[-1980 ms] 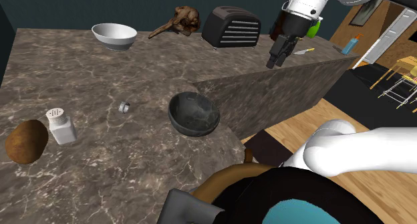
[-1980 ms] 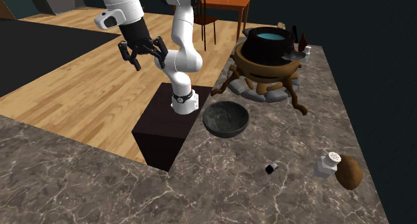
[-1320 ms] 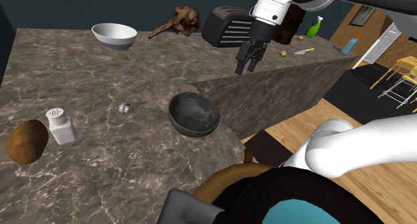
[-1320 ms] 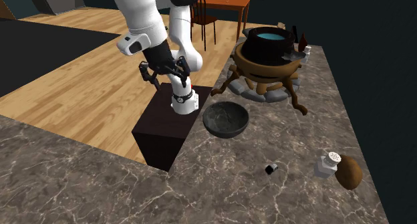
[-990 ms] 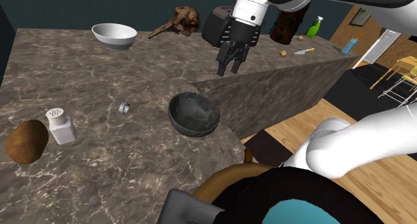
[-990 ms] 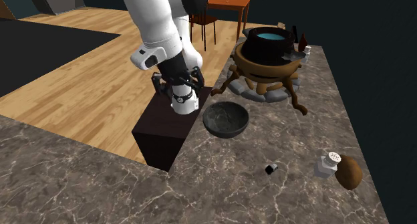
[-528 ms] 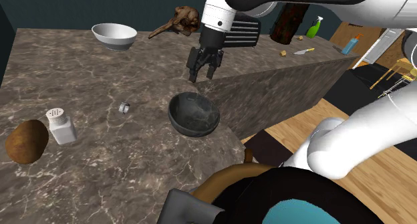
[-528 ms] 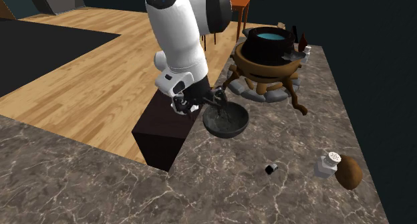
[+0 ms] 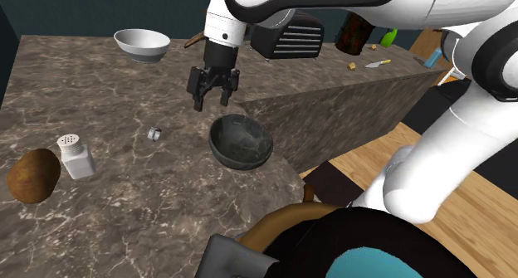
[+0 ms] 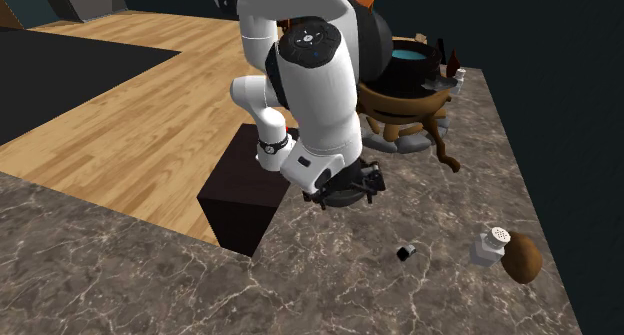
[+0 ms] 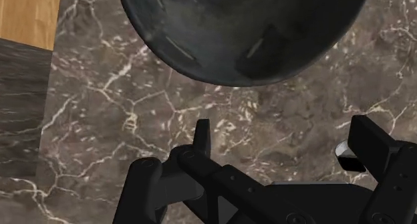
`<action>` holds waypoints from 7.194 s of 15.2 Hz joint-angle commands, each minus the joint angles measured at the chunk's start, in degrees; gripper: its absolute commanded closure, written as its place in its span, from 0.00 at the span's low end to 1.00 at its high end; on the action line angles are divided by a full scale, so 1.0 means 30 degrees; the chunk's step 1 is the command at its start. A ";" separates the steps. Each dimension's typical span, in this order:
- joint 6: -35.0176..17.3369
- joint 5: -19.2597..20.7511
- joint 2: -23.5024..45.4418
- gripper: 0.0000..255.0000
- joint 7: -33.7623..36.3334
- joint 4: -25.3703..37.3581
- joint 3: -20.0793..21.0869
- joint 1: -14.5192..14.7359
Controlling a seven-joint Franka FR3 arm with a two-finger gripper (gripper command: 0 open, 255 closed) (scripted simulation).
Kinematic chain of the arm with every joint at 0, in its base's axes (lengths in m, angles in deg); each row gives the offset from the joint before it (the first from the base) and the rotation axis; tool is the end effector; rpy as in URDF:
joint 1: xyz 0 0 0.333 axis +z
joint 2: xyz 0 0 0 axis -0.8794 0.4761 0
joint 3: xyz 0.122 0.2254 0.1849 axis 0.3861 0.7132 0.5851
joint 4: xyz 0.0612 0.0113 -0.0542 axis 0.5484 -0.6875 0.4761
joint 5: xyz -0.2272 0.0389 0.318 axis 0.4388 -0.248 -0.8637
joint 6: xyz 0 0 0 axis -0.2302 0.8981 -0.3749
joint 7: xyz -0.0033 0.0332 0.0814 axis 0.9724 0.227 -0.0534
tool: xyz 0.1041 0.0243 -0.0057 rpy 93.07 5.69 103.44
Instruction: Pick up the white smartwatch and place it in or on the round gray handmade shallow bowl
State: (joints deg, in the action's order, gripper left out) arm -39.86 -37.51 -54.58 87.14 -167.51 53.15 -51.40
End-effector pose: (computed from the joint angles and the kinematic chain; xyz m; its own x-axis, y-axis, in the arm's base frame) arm 0.4831 0.2735 0.5008 0.9777 0.1786 -0.1105 0.1511 -0.9636 -0.2204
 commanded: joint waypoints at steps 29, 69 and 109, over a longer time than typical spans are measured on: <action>-0.1594 0.1932 0.8203 1.00 0.2917 0.6653 0.1124 0.2662; 0.3918 0.0535 0.3428 1.00 0.3019 0.7495 0.1277 0.1434; 0.1282 -0.2384 -0.6291 0.00 -0.1593 -0.5621 -0.0338 0.0173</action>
State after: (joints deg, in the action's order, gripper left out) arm -37.05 -44.86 -73.41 82.36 -185.29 52.41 -50.73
